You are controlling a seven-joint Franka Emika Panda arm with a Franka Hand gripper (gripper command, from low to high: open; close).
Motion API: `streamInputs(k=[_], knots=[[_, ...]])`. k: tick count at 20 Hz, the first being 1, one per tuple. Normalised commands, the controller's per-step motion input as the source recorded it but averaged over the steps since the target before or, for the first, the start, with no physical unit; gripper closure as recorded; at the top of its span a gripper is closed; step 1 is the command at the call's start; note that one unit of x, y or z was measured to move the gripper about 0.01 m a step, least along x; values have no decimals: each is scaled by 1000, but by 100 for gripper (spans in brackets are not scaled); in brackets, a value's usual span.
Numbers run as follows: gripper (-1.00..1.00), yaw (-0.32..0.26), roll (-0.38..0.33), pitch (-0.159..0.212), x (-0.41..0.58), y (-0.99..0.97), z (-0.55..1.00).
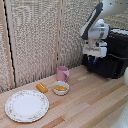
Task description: Please go towards the air fryer and gently seize its handle using your gripper. Slowly reveal the interior of the air fryer by pulling the handle outward. Head to the bowl filled with hot dogs and firmly but gently grasp it. Carefully place it inside the now-open air fryer.
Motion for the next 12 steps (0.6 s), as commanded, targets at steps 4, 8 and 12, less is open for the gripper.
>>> streamInputs(k=[4, 8, 12], knots=[[100, 0, -13, -10, -290, 894, 326], [100, 13, -23, 2, -291, 806, 83], [100, 52, -16, 6, -320, 576, -81]])
